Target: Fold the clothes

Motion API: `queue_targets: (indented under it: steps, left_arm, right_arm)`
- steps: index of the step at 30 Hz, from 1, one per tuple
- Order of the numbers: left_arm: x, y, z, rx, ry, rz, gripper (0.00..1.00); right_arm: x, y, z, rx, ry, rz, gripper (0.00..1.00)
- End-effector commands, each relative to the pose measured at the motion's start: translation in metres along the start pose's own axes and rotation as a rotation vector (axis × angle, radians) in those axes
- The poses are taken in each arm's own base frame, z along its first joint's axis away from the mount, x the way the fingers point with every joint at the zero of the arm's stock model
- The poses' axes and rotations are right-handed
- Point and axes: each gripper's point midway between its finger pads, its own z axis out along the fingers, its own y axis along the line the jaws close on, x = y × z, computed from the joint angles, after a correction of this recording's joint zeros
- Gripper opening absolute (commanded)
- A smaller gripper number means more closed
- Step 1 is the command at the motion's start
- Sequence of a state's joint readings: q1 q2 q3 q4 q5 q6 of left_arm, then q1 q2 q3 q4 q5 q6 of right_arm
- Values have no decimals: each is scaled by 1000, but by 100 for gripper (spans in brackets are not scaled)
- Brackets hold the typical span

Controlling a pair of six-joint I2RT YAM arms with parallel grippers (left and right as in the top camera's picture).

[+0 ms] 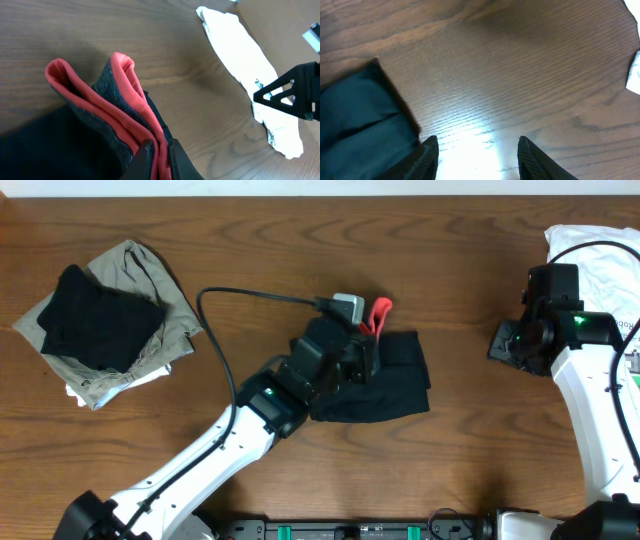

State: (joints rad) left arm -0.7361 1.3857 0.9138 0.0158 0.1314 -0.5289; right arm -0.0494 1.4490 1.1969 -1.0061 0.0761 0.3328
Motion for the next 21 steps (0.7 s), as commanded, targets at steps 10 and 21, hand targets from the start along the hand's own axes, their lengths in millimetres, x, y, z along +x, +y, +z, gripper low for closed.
queue_targets:
  steps: [10, 21]
  left_arm:
    - [-1, -26, 17, 56, -18, -27, 5]
    - [4, -76, 31, 267, -20, -79, 36]
  right_arm:
    - [-3, 2, -5, -26, -9, 9, 50]
    - [-2, 2, -5, -29, -5, 8, 50]
